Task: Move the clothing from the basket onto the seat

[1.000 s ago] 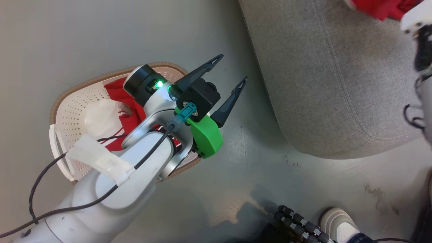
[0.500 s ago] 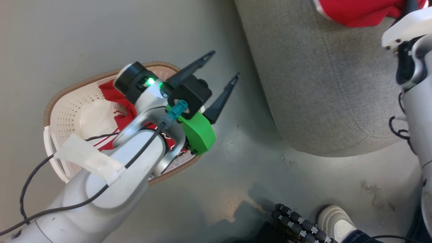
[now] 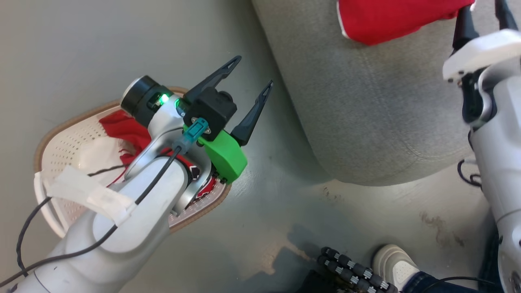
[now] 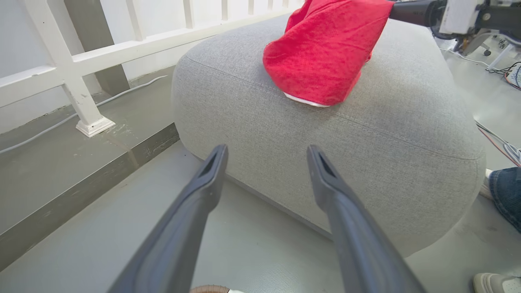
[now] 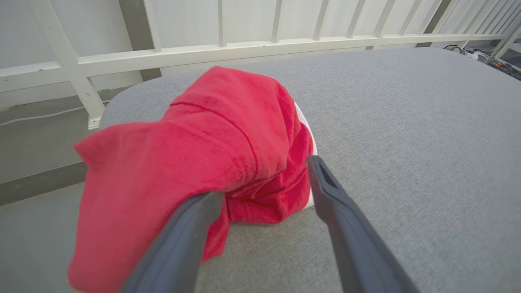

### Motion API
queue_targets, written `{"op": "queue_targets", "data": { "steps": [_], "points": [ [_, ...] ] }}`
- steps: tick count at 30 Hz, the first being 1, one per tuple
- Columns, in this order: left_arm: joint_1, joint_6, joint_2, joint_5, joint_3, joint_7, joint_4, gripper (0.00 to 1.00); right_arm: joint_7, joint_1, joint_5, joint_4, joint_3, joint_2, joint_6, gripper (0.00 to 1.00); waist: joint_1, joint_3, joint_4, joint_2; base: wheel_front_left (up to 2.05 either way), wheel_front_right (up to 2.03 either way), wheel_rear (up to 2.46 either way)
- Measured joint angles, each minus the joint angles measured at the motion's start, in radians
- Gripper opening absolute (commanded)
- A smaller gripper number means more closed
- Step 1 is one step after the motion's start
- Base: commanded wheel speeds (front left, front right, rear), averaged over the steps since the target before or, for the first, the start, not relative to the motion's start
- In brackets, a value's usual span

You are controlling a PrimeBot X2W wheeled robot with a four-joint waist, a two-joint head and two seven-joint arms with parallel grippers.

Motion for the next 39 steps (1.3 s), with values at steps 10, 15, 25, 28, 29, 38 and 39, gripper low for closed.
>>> {"op": "queue_targets", "data": {
  "steps": [10, 15, 25, 28, 29, 38, 39],
  "points": [
    [0.034, 0.012, 0.005, -0.028, 0.007, -0.019, -0.001, 1.0, 0.0, 0.127, -0.037, -0.055, 0.0, 0.012, 0.026, 1.0, 0.0, -0.035, -0.052, 0.0, 0.0, 0.0, 0.0],
    [0.046, 0.012, 0.005, -0.038, 0.017, -0.04, 0.001, 1.0, 0.0, 0.166, -0.048, -0.101, -0.008, 0.012, 0.034, 1.0, 0.0, -0.06, -0.065, 0.0, 0.0, 0.0, 0.0],
    [0.091, 0.022, -0.007, -0.069, 0.067, -0.128, 0.045, 1.0, 0.0, 0.181, -0.087, -0.233, -0.02, -0.011, 0.052, 1.0, -0.0001, -0.141, -0.043, 0.0, 0.0, 0.0, 0.0],
    [0.103, 0.031, -0.014, -0.097, 0.086, -0.154, 0.059, 1.0, 0.0, 0.188, -0.101, -0.259, -0.019, -0.014, 0.054, 1.0, -0.0001, -0.164, -0.019, 0.0, 0.0, 0.0, 0.0],
    [0.109, 0.034, -0.015, -0.1, 0.094, -0.163, 0.067, 1.0, 0.0, 0.194, -0.106, -0.267, -0.019, -0.014, 0.054, 1.0, -0.0001, -0.172, -0.01, 0.0, 0.0, 0.0, 0.0],
    [0.19, 0.066, -0.023, -0.149, 0.172, -0.224, 0.126, 1.0, 0.0, 0.254, -0.118, -0.32, -0.005, 0.012, 0.055, 1.0, -0.0001, -0.249, 0.093, 0.0, 0.0, 0.0, 0.0],
    [0.2, 0.066, -0.023, -0.161, 0.183, -0.225, 0.134, 1.0, 0.0, 0.262, -0.122, -0.327, -0.001, 0.016, 0.055, 1.0, -0.0001, -0.258, 0.106, 0.0, 0.0, 0.0, 0.0]
  ]
}}
